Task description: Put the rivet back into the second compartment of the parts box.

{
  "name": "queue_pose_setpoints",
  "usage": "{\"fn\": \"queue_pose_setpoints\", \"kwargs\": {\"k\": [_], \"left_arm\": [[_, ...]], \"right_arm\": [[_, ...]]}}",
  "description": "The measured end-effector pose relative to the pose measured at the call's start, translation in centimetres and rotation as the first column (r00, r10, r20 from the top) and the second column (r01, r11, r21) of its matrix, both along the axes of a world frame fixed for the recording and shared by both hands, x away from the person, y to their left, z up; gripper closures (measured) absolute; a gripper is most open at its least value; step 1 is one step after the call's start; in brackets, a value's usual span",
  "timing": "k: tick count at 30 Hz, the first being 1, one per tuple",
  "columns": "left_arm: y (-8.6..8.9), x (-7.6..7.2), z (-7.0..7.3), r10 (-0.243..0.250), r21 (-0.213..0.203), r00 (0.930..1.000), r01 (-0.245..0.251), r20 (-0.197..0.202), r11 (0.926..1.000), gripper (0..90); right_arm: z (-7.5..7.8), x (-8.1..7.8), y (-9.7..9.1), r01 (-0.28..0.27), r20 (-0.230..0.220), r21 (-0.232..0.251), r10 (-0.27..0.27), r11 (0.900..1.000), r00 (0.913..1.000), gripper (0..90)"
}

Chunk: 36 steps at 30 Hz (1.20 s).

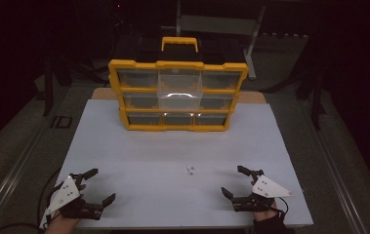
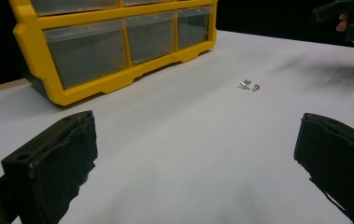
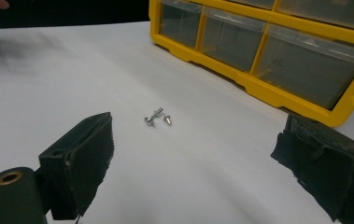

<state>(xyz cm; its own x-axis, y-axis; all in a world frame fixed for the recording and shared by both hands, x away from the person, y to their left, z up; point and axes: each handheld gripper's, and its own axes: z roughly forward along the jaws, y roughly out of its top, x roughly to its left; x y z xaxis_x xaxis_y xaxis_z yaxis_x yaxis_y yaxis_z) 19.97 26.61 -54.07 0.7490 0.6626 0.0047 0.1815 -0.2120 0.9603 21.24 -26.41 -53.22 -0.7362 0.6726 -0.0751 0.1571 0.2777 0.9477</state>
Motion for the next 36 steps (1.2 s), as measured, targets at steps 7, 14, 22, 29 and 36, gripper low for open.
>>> {"fn": "queue_pose_setpoints", "kwargs": {"k": [7, 14, 22, 29, 36], "left_arm": [[-0.2, 0.1, 0.0, -0.018, -0.002, 0.9998, 0.018, -0.006, 0.9998, 0.0], [-0.4, 0.2, 0.6, -0.033, -0.028, 0.9995, 0.033, -0.003, 0.9991, 0.0], [-0.9, 1.0, 4.1, -0.069, -0.093, 0.9976, 0.068, -0.011, 0.9934, 0.0], [-1.9, 2.2, 7.8, -0.11, -0.107, 0.994, 0.108, -0.006, 0.9883, 0.0], [-3.7, 3.9, 9.8, -0.177, -0.122, 0.9839, 0.173, -0.022, 0.9772, 0.0]], "right_arm": [[0.0, -0.2, -0.2, 0.017, 0.0, 0.0, -0.017, 0.9999, 0.9999, 10.0], [0.2, -0.3, -0.4, 0.025, 0.003, 0.014, -0.025, 0.9996, 0.9997, 9.9], [0.4, -0.4, -0.3, 0.028, 0.013, 0.014, -0.028, 0.9995, 0.9995, 9.9], [0.5, -0.4, -0.4, 0.029, 0.011, 0.018, -0.029, 0.9994, 0.9995, 10.0], [0.4, -0.3, -0.4, 0.026, 0.011, 0.022, -0.026, 0.9994, 0.9996, 10.0]]}}
